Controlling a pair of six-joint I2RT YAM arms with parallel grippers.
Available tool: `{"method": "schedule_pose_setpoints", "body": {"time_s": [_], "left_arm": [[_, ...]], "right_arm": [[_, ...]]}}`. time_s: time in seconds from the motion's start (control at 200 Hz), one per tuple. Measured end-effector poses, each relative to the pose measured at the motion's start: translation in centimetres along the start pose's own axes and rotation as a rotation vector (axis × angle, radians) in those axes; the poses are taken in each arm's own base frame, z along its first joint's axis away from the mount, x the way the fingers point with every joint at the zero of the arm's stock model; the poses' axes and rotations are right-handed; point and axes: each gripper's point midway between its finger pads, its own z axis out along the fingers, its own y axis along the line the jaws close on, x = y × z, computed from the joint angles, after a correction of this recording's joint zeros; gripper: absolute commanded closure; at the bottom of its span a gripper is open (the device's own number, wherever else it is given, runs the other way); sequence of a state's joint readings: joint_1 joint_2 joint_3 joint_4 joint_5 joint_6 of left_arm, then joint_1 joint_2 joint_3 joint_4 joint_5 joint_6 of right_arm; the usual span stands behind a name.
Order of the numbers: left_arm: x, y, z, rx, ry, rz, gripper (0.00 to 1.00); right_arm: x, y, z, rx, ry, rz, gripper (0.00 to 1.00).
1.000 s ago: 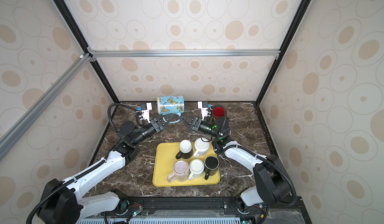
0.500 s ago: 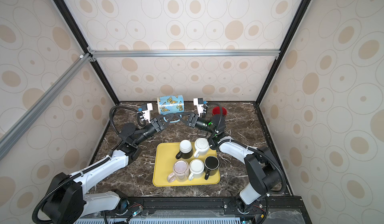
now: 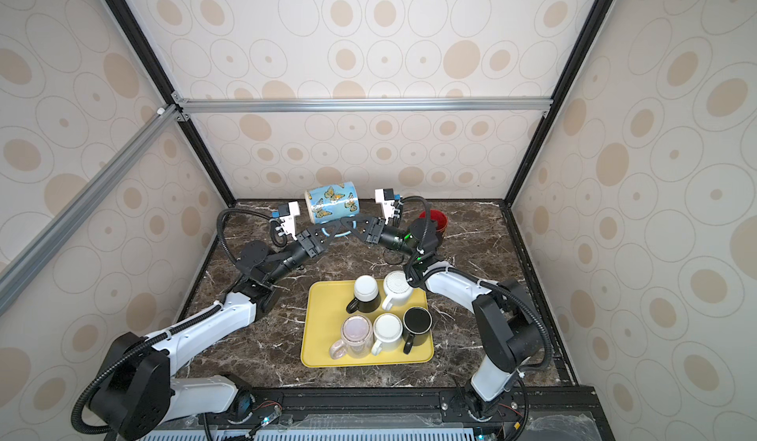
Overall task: Turn the mug right side up
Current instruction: 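Grasp the blue butterfly mug handle with the right gripper, release the left gripper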
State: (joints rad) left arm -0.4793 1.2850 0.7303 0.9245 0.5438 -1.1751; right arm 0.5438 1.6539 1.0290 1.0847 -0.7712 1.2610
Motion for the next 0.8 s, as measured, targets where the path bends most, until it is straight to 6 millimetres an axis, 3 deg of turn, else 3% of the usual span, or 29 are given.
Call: {"method": "schedule_pose_setpoints", "body": {"time_s": [0.155,0.175,0.22,0.24,0.275,0.31,0.33,0.5,0.8], "left_arm": [[0.0,0.2,0.0,-0.006,0.001,-0.001,1.00],[0.0,0.2,0.0,-0.008,0.001,-0.001,0.95],[0.0,0.4,-0.1,-0.014,0.003,-0.002,0.73],[0.0,0.5,-0.1,-0.018,0.004,0.000,0.58],[0.1,0.7,-0.1,-0.024,0.008,0.005,0.39],[0.2,0.7,-0.1,-0.026,0.015,0.015,0.07],[0.2,0.7,-0.1,-0.027,0.018,0.018,0.01],[0.4,1.1,-0.8,-0.088,0.031,0.053,0.00],[-0.2,3.5,-2.1,-0.304,0.037,0.149,0.00]], "right_arm": [[0.0,-0.1,0.0,0.005,0.000,0.001,1.00],[0.0,-0.2,0.0,0.006,0.000,0.001,1.00],[0.0,-0.3,0.0,0.012,0.001,0.001,1.00],[0.1,-0.4,0.0,0.015,0.001,0.001,1.00],[0.1,-0.6,0.0,0.021,0.001,0.003,1.00],[0.2,-0.9,0.1,0.034,0.003,0.007,1.00],[0.3,-1.1,0.1,0.043,0.003,0.012,1.00],[0.9,-3.3,0.1,0.130,0.010,0.044,1.00],[0.5,-5.2,-0.6,0.204,-0.011,0.062,1.00]]}}
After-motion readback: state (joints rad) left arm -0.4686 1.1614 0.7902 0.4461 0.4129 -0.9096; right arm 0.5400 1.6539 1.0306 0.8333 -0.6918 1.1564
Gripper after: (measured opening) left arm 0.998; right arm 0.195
